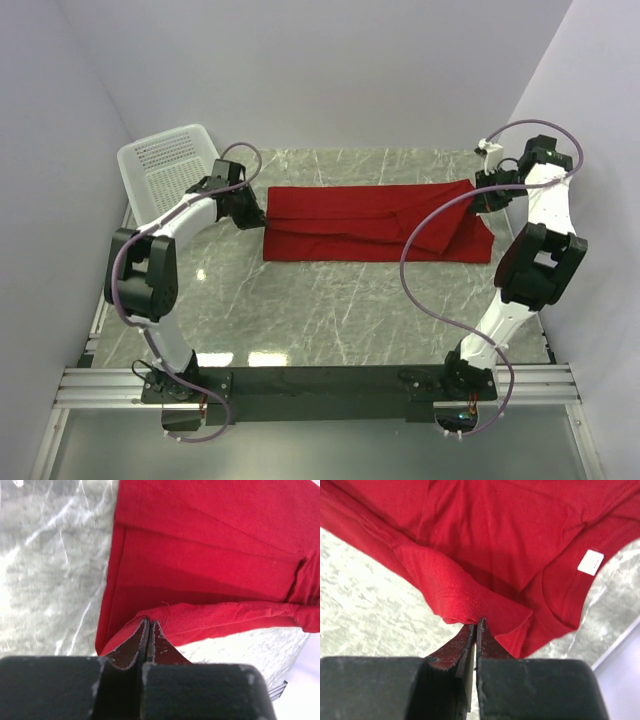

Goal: Fold and stack the t-shirts

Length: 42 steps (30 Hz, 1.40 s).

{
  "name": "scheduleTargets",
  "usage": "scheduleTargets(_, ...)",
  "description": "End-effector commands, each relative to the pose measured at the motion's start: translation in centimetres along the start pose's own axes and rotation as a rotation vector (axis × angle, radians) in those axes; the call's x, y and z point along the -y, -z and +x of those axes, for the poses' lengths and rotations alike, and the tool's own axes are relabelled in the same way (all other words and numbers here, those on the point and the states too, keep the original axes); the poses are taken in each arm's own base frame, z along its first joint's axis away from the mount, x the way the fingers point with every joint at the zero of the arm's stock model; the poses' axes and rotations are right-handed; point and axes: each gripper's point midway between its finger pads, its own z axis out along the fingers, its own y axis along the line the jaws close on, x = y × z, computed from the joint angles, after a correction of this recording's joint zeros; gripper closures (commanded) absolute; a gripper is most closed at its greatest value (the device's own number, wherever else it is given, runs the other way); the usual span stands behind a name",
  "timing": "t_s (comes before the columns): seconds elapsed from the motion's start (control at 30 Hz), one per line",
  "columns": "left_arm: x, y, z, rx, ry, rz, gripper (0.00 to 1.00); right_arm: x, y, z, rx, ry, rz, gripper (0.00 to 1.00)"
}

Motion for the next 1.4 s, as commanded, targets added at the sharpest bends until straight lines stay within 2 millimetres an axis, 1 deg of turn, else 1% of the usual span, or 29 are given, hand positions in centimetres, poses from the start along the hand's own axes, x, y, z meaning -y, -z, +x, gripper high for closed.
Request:
scheduleTargets(0.0,-0.1,-0.6,-1.6,0.015,-0.03,-0.016,0.99,-0.2,-0.6,-2.4,0.042,-0.017,-0.008,1.0)
scheduleTargets(0.03,-0.5,-1.3,-1.5,0.003,-0.026,-0.026,0.99,-0.2,-0.9,-2.4,0.038,-0.023,-0.011,1.0)
scheduleTargets(0.07,-0.2,-1.4,-1.8,0.006,-0.029,-0.021,0.99,-0.2,-1.1,-2.4,0.038,-0.037,-0.011,1.0)
scheduleTargets(0.13,-0.4,-2.0,-1.9,-0.004,-0.028,-0.029,0.99,-0.1,-1.5,-2.7,0.042,-0.042,-0.007,1.0)
scheduleTargets(0.17,-0.1,-2.0,-2.3,0.004,-0.033,-0.025,0.99,0.0,-1.7,-2.7,0.039,-0.058,-0.008,1.0)
scheduleTargets(0.23,-0.3,-2.5,-2.6,-0.001,-0.03,-0.033,0.99,0.4,-2.0,-2.7,0.039,-0.067,0.007,1.0)
scheduleTargets(0.3,0.0,-2.5,-3.2,0.008,-0.034,-0.031,0.99,0.7,-2.2,-2.7,0.038,-0.082,0.016,1.0)
scheduleTargets(0.43,-0.6,-3.4,-3.4,-0.006,-0.033,-0.05,0.99,1.3,-2.6,-2.9,0.039,-0.102,0.035,1.0)
scheduleTargets(0.63,-1.1,-4.2,-3.4,-0.015,-0.035,-0.068,0.99,1.8,-3.3,-3.4,0.044,-0.132,0.056,1.0)
scheduleTargets(0.7,-1.2,-4.3,-3.6,-0.013,-0.033,-0.073,0.99,2.0,-3.5,-3.7,0.045,-0.143,0.068,1.0)
scheduleTargets(0.83,-1.7,-4.7,-3.6,-0.017,-0.034,-0.088,0.99,2.6,-3.3,-4.9,0.073,-0.17,0.093,1.0)
scheduleTargets(1.0,-2.1,-5.2,-3.4,-0.025,-0.031,-0.094,0.99,2.4,-3.8,-5.8,0.069,-0.173,0.084,1.0)
scheduleTargets(1.13,-1.9,-5.2,-3.7,-0.014,-0.032,-0.09,0.99,2.3,-4.2,-6.4,0.071,-0.177,0.094,1.0)
scheduleTargets(1.23,-1.8,-5.1,-4.0,-0.01,-0.036,-0.091,0.99,2.6,-4.7,-6.8,0.075,-0.186,0.12,1.0)
scheduleTargets(1.37,-2.0,-5.2,-4.2,-0.009,-0.036,-0.1,0.99,3.3,-4.6,-7.6,0.101,-0.2,0.157,1.0)
